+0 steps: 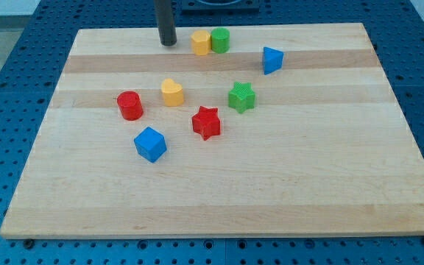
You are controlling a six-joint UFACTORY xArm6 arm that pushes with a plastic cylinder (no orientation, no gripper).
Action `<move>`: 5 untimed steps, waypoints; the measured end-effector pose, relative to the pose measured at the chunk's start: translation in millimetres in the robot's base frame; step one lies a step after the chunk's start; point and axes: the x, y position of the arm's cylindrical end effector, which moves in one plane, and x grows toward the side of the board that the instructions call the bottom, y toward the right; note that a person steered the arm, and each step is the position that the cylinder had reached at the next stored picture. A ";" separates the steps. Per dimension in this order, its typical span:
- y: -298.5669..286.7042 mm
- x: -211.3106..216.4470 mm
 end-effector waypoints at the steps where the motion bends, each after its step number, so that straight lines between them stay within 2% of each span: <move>1: -4.5 41.2; 2: -1.6 67.6; 5: 26.4 71.2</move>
